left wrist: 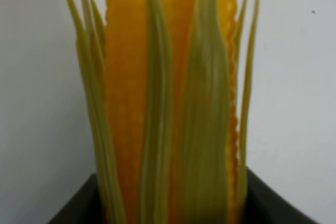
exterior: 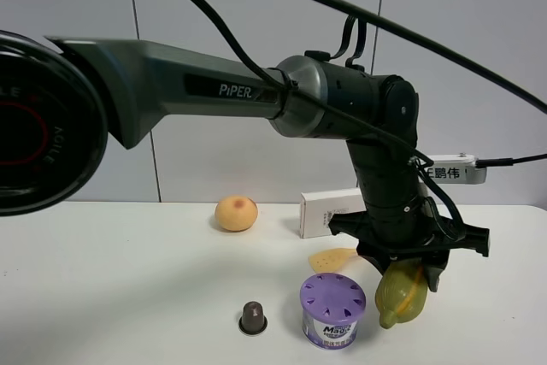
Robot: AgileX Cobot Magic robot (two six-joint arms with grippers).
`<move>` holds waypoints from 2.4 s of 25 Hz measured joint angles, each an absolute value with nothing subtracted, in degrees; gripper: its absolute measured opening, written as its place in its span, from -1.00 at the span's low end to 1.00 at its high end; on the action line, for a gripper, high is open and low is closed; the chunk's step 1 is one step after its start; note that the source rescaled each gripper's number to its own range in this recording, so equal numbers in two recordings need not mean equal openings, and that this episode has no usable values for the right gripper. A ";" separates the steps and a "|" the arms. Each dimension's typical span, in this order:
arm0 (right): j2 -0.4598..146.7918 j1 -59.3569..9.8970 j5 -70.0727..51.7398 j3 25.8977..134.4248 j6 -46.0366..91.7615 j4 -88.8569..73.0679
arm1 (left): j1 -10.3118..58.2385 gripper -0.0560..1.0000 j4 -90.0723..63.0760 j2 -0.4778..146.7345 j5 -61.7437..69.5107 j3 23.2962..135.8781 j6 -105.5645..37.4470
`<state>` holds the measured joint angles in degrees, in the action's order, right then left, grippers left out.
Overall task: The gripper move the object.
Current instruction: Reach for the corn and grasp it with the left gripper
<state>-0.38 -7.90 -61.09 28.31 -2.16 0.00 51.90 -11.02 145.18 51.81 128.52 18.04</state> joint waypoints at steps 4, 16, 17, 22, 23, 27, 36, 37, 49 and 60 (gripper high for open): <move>-0.38 -7.90 -61.09 28.31 -2.16 0.00 | 51.85 -0.89 -10.88 145.65 51.93 128.52 18.04; -0.38 -7.90 -61.09 28.31 -2.16 0.00 | 51.85 -0.89 -11.91 148.57 51.79 128.52 18.04; -0.38 -7.90 -61.09 28.31 -2.16 0.00 | 51.85 -0.89 -11.91 148.61 51.79 128.52 18.04; -0.38 -7.90 -61.09 28.31 -2.16 0.00 | 51.85 -0.89 -11.97 148.61 51.34 128.52 17.93; -0.38 -7.90 -61.09 28.31 -2.16 0.00 | 51.74 -0.89 -11.97 148.63 51.06 128.52 17.82; -0.38 -7.90 -61.09 28.31 -2.16 0.00 | 51.54 -0.89 -11.97 149.09 50.27 128.52 17.82; -0.38 -7.90 -61.09 28.31 -2.16 0.00 | 51.36 -0.89 -12.01 149.54 50.13 128.52 17.82; -0.38 -7.90 -61.09 28.31 -2.16 0.00 | 51.36 -0.89 -12.01 149.54 50.13 128.52 17.82; -0.38 -7.90 -61.09 28.31 -2.16 0.00 | 51.36 -0.89 -12.74 149.54 50.00 128.52 17.76; -0.38 -7.90 -61.09 28.31 -2.16 0.00 | 51.36 -0.34 -14.48 149.54 49.20 128.52 17.76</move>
<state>-0.38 -7.90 -61.09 28.31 -2.16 0.00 51.36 -14.48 149.54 49.20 128.52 17.76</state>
